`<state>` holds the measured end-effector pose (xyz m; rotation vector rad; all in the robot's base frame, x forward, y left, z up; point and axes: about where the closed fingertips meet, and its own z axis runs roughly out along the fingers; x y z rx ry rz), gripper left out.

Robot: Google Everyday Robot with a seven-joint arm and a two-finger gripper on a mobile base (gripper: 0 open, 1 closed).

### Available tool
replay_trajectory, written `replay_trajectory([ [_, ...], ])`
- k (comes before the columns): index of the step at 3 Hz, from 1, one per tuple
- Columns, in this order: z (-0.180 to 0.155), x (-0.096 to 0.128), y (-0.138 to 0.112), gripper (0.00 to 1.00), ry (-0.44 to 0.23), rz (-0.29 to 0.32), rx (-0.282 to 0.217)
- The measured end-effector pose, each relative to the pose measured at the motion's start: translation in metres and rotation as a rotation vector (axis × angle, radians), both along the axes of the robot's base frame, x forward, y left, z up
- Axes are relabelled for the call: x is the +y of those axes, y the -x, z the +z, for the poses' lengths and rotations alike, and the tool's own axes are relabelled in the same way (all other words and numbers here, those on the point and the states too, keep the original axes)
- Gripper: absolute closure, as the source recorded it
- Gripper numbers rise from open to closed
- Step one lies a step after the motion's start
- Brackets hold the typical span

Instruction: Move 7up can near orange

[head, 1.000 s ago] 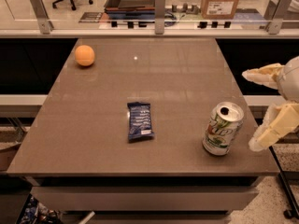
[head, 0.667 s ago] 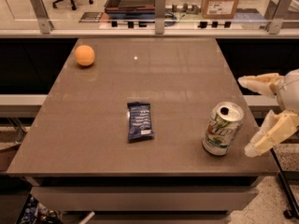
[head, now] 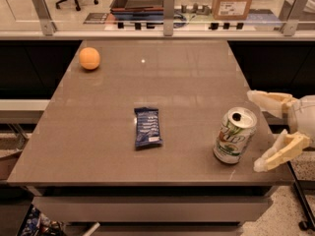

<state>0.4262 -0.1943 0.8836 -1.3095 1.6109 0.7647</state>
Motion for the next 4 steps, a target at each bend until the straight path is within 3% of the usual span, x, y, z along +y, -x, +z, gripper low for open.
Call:
replay_trajectory([
  [1,-0.006,0.006,0.003,0.0,-0.104,0.019,-0.019],
  [2,-0.007,0.016,0.007,0.18,-0.163,0.035,-0.045],
  [4,-0.005,0.019,0.006,0.64,-0.16,0.043,-0.047],
])
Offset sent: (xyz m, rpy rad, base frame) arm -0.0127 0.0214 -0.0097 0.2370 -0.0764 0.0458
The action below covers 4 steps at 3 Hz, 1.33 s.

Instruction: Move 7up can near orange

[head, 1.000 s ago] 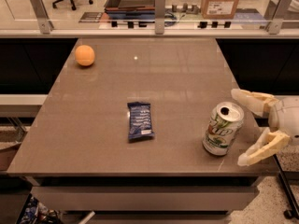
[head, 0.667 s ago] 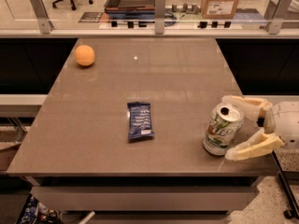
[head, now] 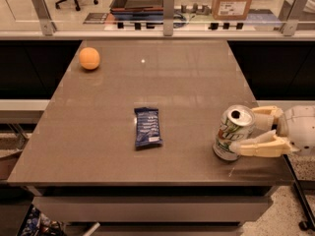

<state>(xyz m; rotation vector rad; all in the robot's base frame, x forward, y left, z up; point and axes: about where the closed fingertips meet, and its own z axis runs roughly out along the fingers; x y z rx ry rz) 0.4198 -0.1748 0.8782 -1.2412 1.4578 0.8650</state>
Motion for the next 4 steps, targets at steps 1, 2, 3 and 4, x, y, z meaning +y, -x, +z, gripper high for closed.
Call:
replay_trajectory([
  [1,0.001,0.002,0.0,0.87,0.001,0.004,-0.001],
  [2,0.001,0.004,0.0,1.0,0.001,0.008,-0.002],
  [3,0.012,0.009,-0.015,1.0,0.001,0.01,-0.005],
  [4,0.038,0.016,-0.05,1.0,-0.007,-0.04,0.003],
])
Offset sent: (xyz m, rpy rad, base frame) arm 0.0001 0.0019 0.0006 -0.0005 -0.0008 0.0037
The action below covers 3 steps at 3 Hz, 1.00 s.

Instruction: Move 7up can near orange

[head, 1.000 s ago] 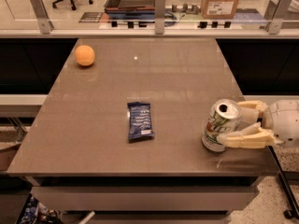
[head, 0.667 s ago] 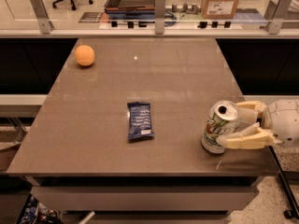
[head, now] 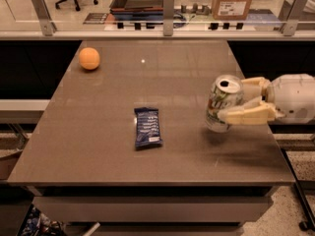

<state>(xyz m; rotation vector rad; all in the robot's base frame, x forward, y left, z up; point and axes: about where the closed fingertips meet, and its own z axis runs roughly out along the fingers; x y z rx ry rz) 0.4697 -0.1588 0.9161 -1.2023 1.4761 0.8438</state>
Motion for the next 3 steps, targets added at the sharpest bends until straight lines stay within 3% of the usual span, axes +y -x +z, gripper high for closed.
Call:
replay_trajectory([
  [2,0.05,0.046,-0.073,1.0,0.012,-0.154,-0.018],
  [3,0.058,0.084,-0.109,1.0,0.032,-0.183,-0.041],
])
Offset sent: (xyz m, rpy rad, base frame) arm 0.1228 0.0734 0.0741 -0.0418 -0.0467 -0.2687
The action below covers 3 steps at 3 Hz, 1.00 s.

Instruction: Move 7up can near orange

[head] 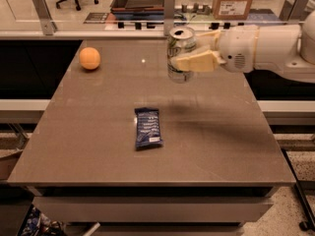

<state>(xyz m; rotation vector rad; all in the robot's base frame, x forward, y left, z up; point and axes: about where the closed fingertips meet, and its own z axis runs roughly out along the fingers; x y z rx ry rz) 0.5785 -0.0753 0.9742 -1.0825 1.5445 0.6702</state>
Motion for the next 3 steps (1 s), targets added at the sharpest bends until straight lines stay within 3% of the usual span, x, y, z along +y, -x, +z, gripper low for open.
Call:
replay_trajectory([
  [3,-0.028,0.116,-0.069,1.0,0.053,0.088,-0.05],
])
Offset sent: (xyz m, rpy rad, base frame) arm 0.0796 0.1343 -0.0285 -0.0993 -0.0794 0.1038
